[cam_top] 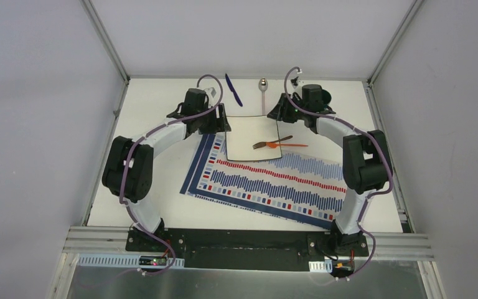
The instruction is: Set the dinner table for one person
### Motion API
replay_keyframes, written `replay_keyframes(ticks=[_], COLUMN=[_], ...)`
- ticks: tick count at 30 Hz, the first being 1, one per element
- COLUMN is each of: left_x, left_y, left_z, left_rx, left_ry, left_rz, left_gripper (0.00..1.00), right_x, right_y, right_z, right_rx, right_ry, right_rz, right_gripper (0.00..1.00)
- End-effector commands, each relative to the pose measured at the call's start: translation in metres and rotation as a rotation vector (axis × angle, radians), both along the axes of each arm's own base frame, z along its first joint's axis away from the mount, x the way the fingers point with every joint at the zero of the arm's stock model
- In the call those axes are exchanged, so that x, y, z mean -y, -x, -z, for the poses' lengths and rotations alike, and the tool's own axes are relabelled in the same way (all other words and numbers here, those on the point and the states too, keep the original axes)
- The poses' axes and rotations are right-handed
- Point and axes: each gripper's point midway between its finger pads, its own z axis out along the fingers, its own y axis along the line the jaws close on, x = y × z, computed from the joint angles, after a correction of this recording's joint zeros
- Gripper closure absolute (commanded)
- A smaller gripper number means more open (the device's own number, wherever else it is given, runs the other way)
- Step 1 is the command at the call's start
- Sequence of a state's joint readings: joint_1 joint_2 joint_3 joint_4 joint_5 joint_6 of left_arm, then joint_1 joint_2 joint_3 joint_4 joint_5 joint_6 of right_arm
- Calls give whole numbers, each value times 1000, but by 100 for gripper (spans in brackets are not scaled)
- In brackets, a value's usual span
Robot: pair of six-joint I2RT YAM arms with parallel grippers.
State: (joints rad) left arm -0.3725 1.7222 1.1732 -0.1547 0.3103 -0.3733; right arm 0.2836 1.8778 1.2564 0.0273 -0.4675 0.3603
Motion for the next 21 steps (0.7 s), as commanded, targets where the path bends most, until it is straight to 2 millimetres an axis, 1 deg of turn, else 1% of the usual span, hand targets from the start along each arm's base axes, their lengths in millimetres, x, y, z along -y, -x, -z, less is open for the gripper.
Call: replay_keyframes(ticks=[1, 3, 4, 6, 9, 11, 16, 21], left_x=[-11, -18, -21, -23, -20, -18, -15, -15], left_y=[-24, -29, -31, -35, -36, -36, -39, -40], left_z=[-3, 1, 6, 10, 16, 15, 15, 15], left_rx=[30, 19, 2, -19, -43, -43, -47, -51], left_ry=[60, 96, 116, 160, 184, 192, 202, 200], left_rz=[10, 7, 10, 27, 54, 62, 78, 81], left_gripper=[30, 31, 31, 32, 34, 35, 36, 38], right_x=[16, 25, 29, 35, 42, 46, 49, 45], right_y=[-15, -19, -21, -24, -20, -18, -14, -15], right_z=[-1, 5, 7, 13, 28, 39, 59, 68], right_rx=[20, 5, -3, -16, -67, -85, -128, -146], right_ry=[18, 14, 10, 6, 18, 28, 30, 1], right_rz=[11, 22, 25, 34, 39, 43, 44, 33], right_gripper=[54, 54, 53, 52, 52, 52, 52, 52])
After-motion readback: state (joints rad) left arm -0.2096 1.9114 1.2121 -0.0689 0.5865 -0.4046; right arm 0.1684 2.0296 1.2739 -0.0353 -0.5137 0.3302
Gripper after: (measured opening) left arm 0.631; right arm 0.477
